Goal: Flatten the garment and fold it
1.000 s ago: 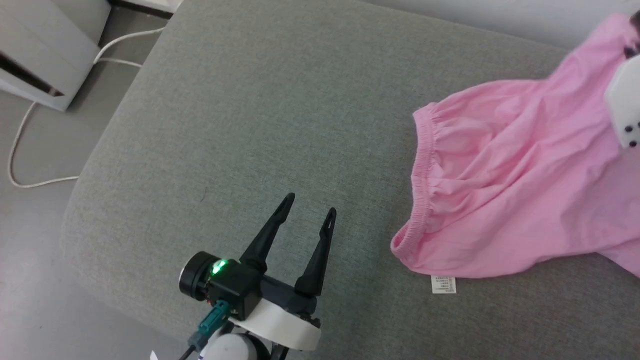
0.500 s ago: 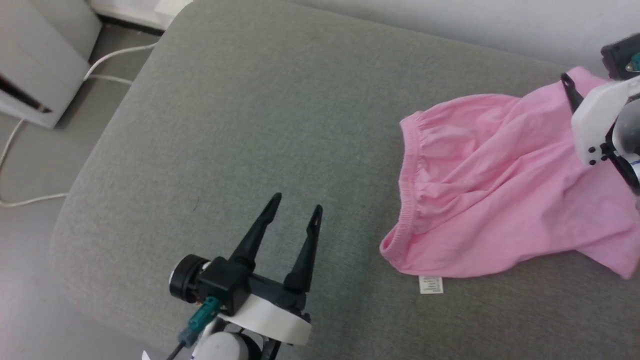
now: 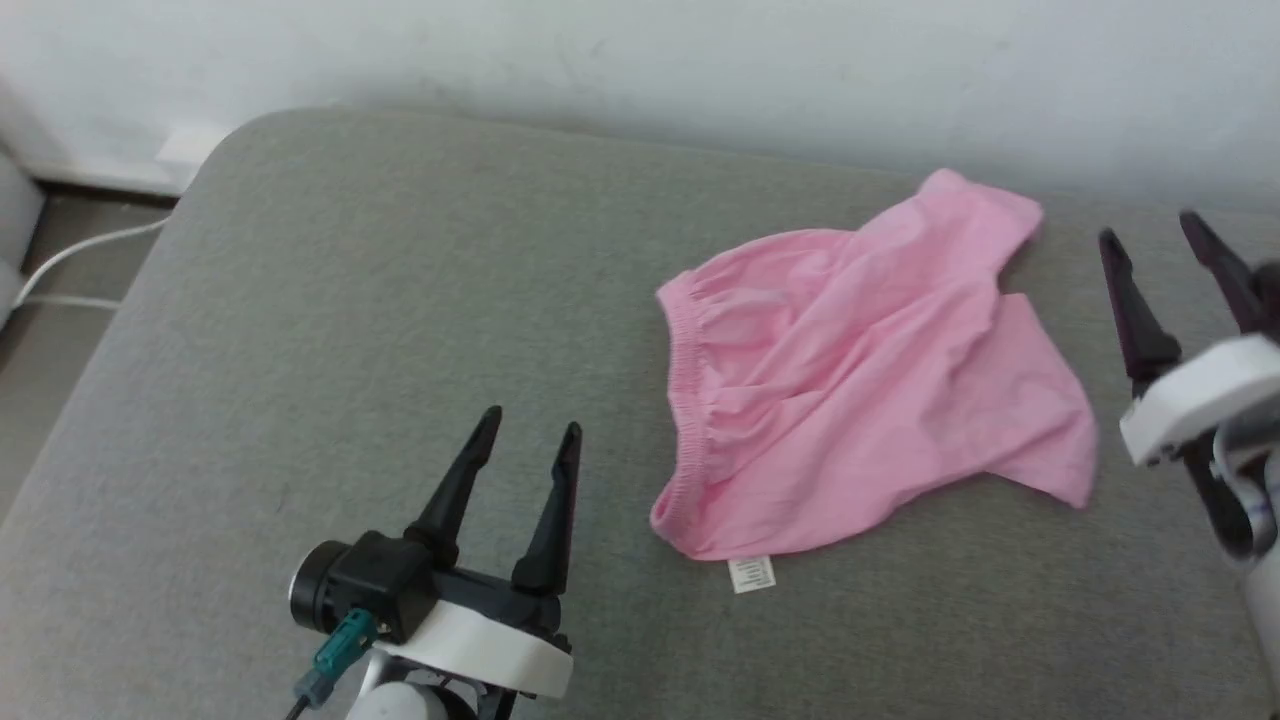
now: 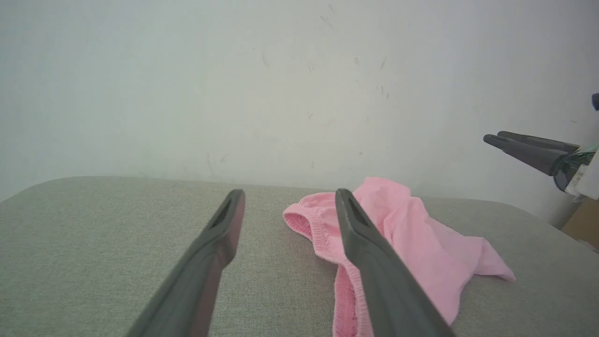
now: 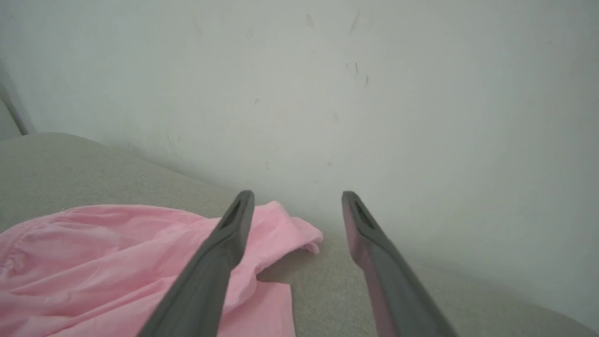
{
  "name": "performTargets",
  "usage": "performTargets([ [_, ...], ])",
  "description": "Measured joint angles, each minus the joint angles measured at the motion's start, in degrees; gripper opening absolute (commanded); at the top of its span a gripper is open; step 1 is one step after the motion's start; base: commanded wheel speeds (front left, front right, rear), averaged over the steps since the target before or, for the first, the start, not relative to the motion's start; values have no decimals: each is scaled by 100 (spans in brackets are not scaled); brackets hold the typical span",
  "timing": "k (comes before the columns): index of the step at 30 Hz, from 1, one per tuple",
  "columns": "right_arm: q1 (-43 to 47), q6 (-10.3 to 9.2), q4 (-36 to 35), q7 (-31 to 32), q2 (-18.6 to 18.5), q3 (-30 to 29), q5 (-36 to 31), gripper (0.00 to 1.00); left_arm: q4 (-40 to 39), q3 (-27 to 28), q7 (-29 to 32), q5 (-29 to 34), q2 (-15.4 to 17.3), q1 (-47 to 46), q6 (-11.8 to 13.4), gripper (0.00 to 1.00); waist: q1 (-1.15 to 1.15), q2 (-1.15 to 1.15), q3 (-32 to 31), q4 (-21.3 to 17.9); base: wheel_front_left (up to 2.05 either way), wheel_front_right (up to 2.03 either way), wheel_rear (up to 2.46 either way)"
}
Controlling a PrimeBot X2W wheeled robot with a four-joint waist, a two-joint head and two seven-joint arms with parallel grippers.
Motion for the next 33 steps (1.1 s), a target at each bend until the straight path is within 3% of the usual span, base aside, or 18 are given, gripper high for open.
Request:
performTargets([
  [9, 1917, 0, -1371, -116, 1083, -1394, -310, 100, 380, -24, 1, -8, 68, 93, -53, 100, 1, 0, -171, -602, 0, 0, 0],
  [14, 2627, -4, -2064, 53, 1759, -1898, -417, 100, 965, -756, 234, -212, 643, 53, -58, 100, 0, 0, -166, -838, 0, 0, 0],
  [18, 2815, -5, -2395, 214, 1896, -1953, -489, 100, 1010, -1357, 1118, -535, 1182, -304, -59, 100, 1, 0, -67, -982, 0, 0, 0],
  [22, 2818, -5, -2561, 292, 1965, -1913, -552, 100, 929, -1486, 1872, -739, 1558, -649, -59, 100, 2, 0, 55, -1109, 0, 0, 0],
  [27, 2817, -5, -2595, 302, 2003, -1908, -553, 100, 865, -1575, 2572, -912, 1786, -793, -60, 100, 2, 0, 190, -1253, 0, 0, 0],
  [33, 2809, -5, -2590, 341, 2020, -1927, -586, 100, 782, -1569, 2724, -953, 1857, -877, -42, 100, 2, 0, 353, -1332, 0, 0, 0],
])
